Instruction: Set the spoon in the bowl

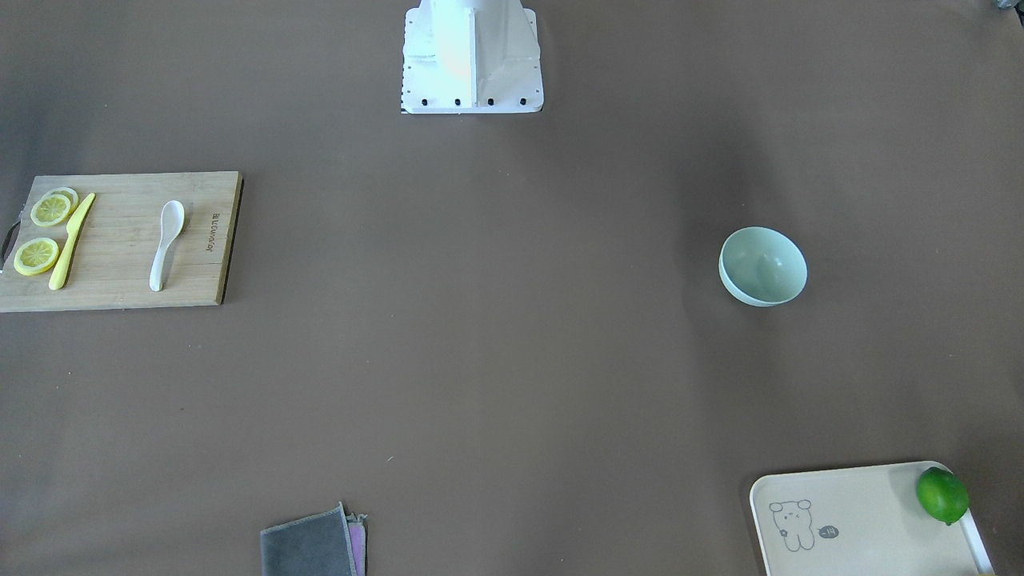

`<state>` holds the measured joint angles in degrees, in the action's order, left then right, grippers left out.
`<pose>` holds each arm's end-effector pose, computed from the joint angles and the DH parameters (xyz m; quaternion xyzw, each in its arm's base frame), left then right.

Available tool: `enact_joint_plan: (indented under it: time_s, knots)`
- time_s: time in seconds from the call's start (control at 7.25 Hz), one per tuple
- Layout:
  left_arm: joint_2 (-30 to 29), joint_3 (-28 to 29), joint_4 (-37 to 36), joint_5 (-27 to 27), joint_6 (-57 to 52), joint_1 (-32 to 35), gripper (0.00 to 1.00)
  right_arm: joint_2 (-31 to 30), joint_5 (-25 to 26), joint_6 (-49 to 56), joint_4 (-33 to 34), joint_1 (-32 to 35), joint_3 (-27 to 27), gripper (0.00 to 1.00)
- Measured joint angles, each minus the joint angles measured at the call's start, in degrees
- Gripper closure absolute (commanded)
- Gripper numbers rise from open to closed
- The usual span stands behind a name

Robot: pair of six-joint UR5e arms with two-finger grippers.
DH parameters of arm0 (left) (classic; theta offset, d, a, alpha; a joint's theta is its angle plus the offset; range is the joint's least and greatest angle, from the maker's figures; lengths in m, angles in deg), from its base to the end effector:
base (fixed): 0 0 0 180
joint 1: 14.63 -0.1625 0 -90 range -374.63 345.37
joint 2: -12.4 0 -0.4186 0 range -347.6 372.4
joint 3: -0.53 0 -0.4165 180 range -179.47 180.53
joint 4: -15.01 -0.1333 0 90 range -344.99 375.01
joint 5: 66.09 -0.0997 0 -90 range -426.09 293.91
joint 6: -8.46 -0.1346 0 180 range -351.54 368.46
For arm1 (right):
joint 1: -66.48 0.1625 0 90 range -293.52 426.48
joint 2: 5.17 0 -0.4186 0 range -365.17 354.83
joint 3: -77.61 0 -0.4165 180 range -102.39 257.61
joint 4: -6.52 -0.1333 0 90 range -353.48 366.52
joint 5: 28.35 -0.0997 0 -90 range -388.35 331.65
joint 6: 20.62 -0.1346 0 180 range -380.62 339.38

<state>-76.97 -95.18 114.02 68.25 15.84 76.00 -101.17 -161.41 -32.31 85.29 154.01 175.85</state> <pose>-0.0451 -0.5299 0.6133 0.0913 0.3805 -0.0180 0.9201 0.0201 -0.4936 0.6349 0.0633 -0.3751 0.0313 0.9243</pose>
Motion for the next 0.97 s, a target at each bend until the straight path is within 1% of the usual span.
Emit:
enact_joint_plan:
  time_s: [0.69, 0.97]
  knots:
    - [0.00, 0.46, 0.12, 0.06, 0.58, -0.24, 0.02, -0.34, -0.95, 0.19, -1.49, 0.00, 0.69, 0.00]
    - [-0.07, -0.34, 1.72, 0.18, 0.71, -0.35, 0.02, 0.34, -1.01, 0.07, -1.59, -0.10, 0.59, 0.00]
